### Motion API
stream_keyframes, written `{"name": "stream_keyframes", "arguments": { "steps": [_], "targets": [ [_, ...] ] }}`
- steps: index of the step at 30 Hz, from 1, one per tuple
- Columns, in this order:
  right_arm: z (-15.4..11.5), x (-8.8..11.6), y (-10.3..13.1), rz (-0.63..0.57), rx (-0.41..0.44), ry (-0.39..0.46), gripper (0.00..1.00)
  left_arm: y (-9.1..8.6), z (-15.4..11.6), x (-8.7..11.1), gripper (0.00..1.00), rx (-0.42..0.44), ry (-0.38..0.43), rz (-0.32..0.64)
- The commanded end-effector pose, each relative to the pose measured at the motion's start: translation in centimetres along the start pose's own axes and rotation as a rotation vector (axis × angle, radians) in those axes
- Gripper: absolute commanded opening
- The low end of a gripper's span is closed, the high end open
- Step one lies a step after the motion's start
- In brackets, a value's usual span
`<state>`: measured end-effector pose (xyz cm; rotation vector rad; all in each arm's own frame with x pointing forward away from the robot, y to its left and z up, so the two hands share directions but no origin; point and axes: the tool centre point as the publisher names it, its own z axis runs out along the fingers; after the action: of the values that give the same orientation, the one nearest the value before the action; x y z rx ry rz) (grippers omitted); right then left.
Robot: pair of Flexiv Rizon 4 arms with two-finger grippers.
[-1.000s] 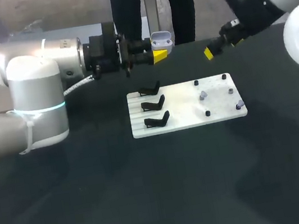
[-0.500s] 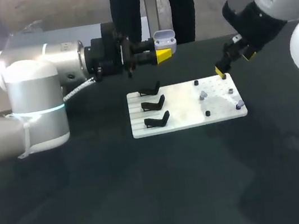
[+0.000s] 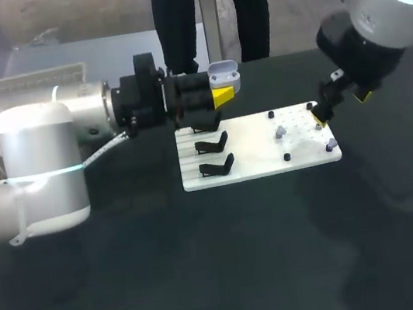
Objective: Pick up each earbud case from the left stands, insert the matching earbuds, close the lid, and place the case in the box.
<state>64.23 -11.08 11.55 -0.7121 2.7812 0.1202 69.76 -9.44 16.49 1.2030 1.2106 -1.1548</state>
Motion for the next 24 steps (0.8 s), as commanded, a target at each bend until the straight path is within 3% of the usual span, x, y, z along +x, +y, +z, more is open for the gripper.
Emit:
{"name": "stream_keyframes", "arguments": {
  "steps": [1,24],
  "targets": [
    [0.7,0.0,0.1,0.007,0.003,0.018,1.00,-0.5,-0.4,0.4,0.00,-0.056,0.001,0.013],
    [7.1,2.0,0.6,-0.067,0.058,0.144,1.00,-0.1,-0.7,0.8,0.00,-0.067,-0.020,0.008]
  ]
}}
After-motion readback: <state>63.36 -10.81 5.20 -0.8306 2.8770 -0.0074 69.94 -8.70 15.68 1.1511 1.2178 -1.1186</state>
